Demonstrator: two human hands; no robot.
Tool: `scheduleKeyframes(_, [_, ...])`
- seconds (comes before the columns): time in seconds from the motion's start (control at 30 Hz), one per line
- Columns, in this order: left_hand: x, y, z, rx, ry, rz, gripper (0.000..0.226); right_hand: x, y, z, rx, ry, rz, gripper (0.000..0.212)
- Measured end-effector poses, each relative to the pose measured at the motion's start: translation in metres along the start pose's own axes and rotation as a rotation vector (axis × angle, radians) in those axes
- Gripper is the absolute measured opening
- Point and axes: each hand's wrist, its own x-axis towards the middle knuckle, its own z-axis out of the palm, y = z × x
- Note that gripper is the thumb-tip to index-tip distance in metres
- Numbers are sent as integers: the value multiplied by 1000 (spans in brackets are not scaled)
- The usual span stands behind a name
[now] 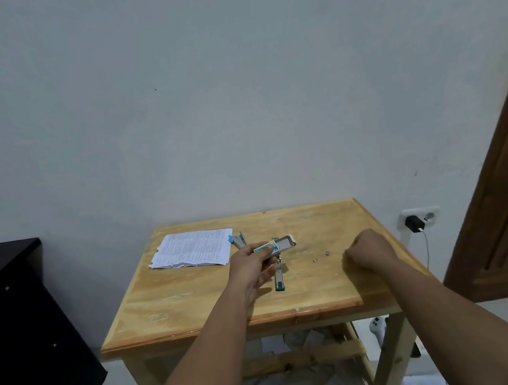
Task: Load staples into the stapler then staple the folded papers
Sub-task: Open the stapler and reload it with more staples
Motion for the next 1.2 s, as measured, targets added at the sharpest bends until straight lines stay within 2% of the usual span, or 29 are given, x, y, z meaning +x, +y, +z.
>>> scheduleKeyframes(0.17, [1, 2, 8, 13, -22, 21, 17, -4, 2, 1, 76, 73, -18, 22])
scheduleKeyframes(0.27, [2, 3, 11, 37, -22, 46, 16, -10, -17, -4, 289, 141, -93, 19])
scheduleKeyframes(0.3, [3, 3, 13, 48, -16, 52, 16, -13, -26, -6, 426, 106, -121, 17])
scheduleKeyframes(0.4, [4, 1, 19, 109, 6, 62, 15, -31, -54, -14, 755, -153, -172, 19])
scheduleKeyframes(0.47, [4, 0, 23, 130, 13, 58, 15, -41, -68, -15, 779, -248, -212, 22])
scheduleKeyframes(0.6, [4, -1, 27, 96, 18, 49, 15, -48, -80, -8, 782, -259, -270, 17])
scheduleKeyframes(0.77, [3, 0, 24, 91, 34, 35, 11, -51, -84, 0, 887, -220, -234, 18])
scheduleKeyframes(1.2, [5, 1, 29, 76, -6, 22, 18, -51, -81, 7, 1104, -361, -156, 12])
